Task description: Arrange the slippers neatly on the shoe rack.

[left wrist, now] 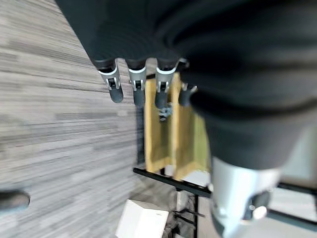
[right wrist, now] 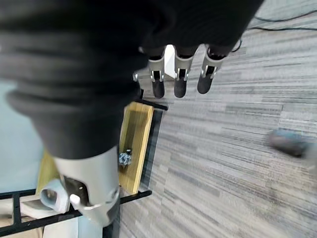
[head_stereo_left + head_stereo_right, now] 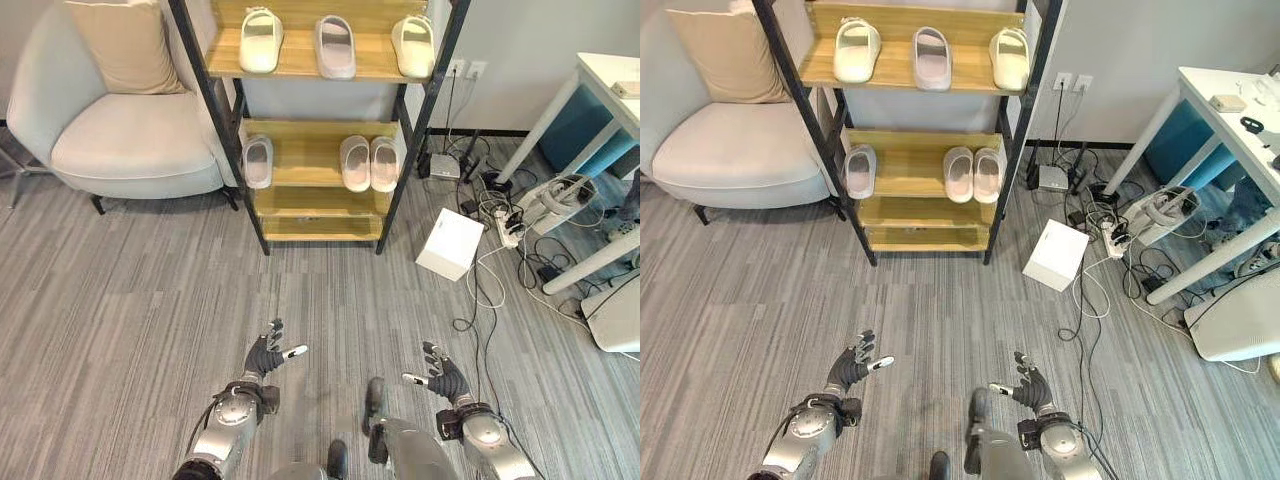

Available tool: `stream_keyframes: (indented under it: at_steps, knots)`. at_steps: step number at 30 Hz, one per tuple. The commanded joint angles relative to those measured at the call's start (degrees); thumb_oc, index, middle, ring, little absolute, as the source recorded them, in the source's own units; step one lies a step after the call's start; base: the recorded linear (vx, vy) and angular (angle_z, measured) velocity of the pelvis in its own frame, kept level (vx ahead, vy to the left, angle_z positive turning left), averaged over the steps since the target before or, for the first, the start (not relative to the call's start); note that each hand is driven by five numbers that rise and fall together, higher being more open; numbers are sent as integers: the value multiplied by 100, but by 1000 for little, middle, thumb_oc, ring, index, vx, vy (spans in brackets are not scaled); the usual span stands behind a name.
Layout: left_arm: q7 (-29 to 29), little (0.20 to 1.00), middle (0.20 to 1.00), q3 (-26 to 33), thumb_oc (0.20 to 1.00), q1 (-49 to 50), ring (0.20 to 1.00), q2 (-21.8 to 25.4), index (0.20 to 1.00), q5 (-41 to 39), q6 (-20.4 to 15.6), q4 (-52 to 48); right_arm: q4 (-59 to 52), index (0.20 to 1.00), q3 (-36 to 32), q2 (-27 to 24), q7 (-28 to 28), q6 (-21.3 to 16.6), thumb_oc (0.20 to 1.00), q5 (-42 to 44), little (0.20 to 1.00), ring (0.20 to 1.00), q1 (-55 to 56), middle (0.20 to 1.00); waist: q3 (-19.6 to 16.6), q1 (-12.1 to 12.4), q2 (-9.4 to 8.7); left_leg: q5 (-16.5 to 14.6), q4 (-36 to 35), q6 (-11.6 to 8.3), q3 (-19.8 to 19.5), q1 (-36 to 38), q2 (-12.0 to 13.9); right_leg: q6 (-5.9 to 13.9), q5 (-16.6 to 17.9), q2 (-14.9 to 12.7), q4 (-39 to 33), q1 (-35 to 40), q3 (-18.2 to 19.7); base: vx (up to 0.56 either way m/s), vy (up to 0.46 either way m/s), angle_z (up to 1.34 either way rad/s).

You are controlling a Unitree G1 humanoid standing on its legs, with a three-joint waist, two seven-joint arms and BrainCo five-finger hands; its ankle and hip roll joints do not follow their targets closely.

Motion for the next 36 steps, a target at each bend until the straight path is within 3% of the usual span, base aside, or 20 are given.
stream_keyframes:
  at_steps: [1, 5, 7, 9, 10, 13, 16, 18, 20, 21, 24, 25, 26, 28, 30, 31, 36]
  knots:
    - [-26, 1000, 1000, 83, 1000, -1, 1000, -34, 1000, 219, -232, -278, -225, 1000, -155, -112, -15, -179, 1000, -69, 1000, 1000, -78, 1000, 8, -7, -223, -1140, 161, 76, 328, -38, 546, 466, -279, -338, -502, 1117, 445, 446, -246, 29]
    - [-9, 1000, 1000, 89, 1000, -59, 1000, -178, 1000, -35, -246, -141, -234, 1000, -216, -198, -8, -283, 1000, 78, 1000, 1000, 5, 1000, -106, -72, -228, -1204, 695, -156, 314, -30, 716, 244, -500, -208, -473, 1416, 452, 381, -240, 21]
    - [10, 1000, 1000, 105, 1000, -51, 1000, -193, 1000, -105, -265, -149, -246, 1000, -214, -236, 16, -300, 1000, 109, 1000, 1000, 1, 1000, -108, -68, -217, -1111, 1080, -209, 215, -122, 705, 173, -578, -162, -419, 1473, 513, 229, -110, 15]
    - [17, 1000, 1000, 112, 1000, -55, 1000, -216, 1000, -224, -302, -110, -314, 1000, -226, -295, 28, -318, 1000, 153, 1000, 1000, 4, 1000, -38, -38, -235, -826, 1817, -309, 99, -411, 620, 44, -759, -122, -409, 1725, 629, 318, -143, -14]
    - [29, 1000, 1000, 115, 1000, -92, 1000, -254, 1000, -275, -291, -49, -294, 1000, -236, -323, 10, -326, 1000, 163, 1000, 1000, -21, 1000, -8, -44, -309, -1022, 1762, -210, 94, -704, 540, 31, -838, -184, -456, 1859, 583, 186, -87, -20]
    - [25, 1000, 1000, 84, 1000, -76, 1000, -248, 1000, -246, -268, -49, -306, 1000, -258, -357, -2, -332, 1000, 165, 1000, 1000, -35, 1000, -17, -71, -402, -1152, 1479, -118, 114, -983, 435, 59, -877, -254, -522, 1988, 520, 187, -66, 2]
    - [77, 1000, 1000, 70, 1000, -86, 1000, -212, 1000, -136, -231, -100, -256, 1000, -217, -383, -76, -326, 1000, 129, 1000, 1000, -111, 1000, 62, -91, -421, -546, 643, -122, 60, -1470, 370, 38, -963, -220, -566, 2122, 429, 161, -32, 28]
    - [127, 1000, 1000, 85, 1000, -106, 1000, -220, 1000, -108, -234, -68, -182, 1000, -165, -360, -123, -288, 1000, 83, 1000, 1000, -173, 1000, 69, -90, -382, -364, -78, -150, 78, -1618, 357, 44, -1016, -152, -584, 2197, 407, 207, 27, 23]
    - [169, 1000, 1000, 110, 1000, -97, 1000, -231, 1000, -105, -236, 5, -108, 1000, -129, -378, -164, -241, 1000, 13, 1000, 1000, -224, 1000, 77, -47, -360, -305, -198, -165, -29, -1810, 285, 65, -1042, -113, -523, 2267, 478, 335, 101, 21]
    - [113, 1000, 1000, 155, 1000, 40, 1000, -273, 1000, -154, -232, 35, -147, 1000, -76, -345, -87, -221, 1000, -64, 1000, 1000, -181, 1000, -52, -20, -287, -154, -198, -97, -280, -1707, 276, 64, -1151, -69, -370, 2329, 564, 376, 116, -3]
    - [75, 1000, 1000, 138, 1000, 101, 1000, -275, 1000, -123, -218, 112, -71, 1000, -14, -315, -30, -183, 1000, -176, 1000, 1000, -228, 1000, -175, 26, -280, 68, -198, -17, -352, -1551, 204, 137, -1210, -160, -184, 2385, 653, 371, 136, -76]
    - [54, 1000, 1000, 118, 1000, 144, 1000, -259, 1000, -105, -213, 115, -70, 1000, -6, -291, -10, -174, 1000, -194, 1000, 1000, -227, 1000, -237, 53, -291, 38, -190, 43, -318, -1468, 168, 212, -1235, -233, 32, 2358, 672, 517, 212, -37]
    - [42, 1000, 1000, 109, 1000, 194, 1000, -216, 1000, -75, -198, 130, -39, 1000, 35, -232, 24, -155, 1000, -215, 1000, 1000, -279, 1000, -285, 80, -306, -125, -46, 147, -213, -1343, 126, 367, -1244, -380, 822, 2111, 679, 466, 208, -31]
    - [8, 1000, 1000, 81, 1000, 225, 1000, -132, 1000, -72, -181, 85, -38, 1000, 83, -146, 58, -165, 1000, -230, 1000, 1000, -359, 1000, -245, 90, -306, -326, 47, 307, -50, -1077, 54, 660, -803, -709, 2338, 1499, 515, 352, 167, -72]
    - [-4, 1000, 1000, 61, 1000, 209, 1000, -116, 1000, -63, -167, 89, -41, 1000, 68, -107, 61, -152, 1000, -219, 1000, 1000, -357, 1000, -223, 87, -293, -384, 22, 349, -28, -925, 45, 705, -651, -843, 2675, 1301, 426, 176, 72, -35]
    - [-12, 1000, 1000, 40, 1000, 202, 1000, -101, 1000, -54, -169, 68, -29, 1000, 58, -85, 59, -153, 1000, -206, 1000, 1000, -348, 1000, -205, 78, -267, -411, -13, 367, -26, -822, 59, 708, -614, -916, 2758, 1237, 342, 225, 56, 23]
    - [-102, 1000, 1000, -42, 1000, 174, 1000, -14, 1000, 17, -178, -38, -26, 1000, 15, -44, 63, -145, 1000, -157, 1000, 1000, -306, 1000, -120, 47, -51, -535, -53, 351, -35, -630, 289, 497, -873, -994, 1651, 1367, 144, 139, -37, 33]
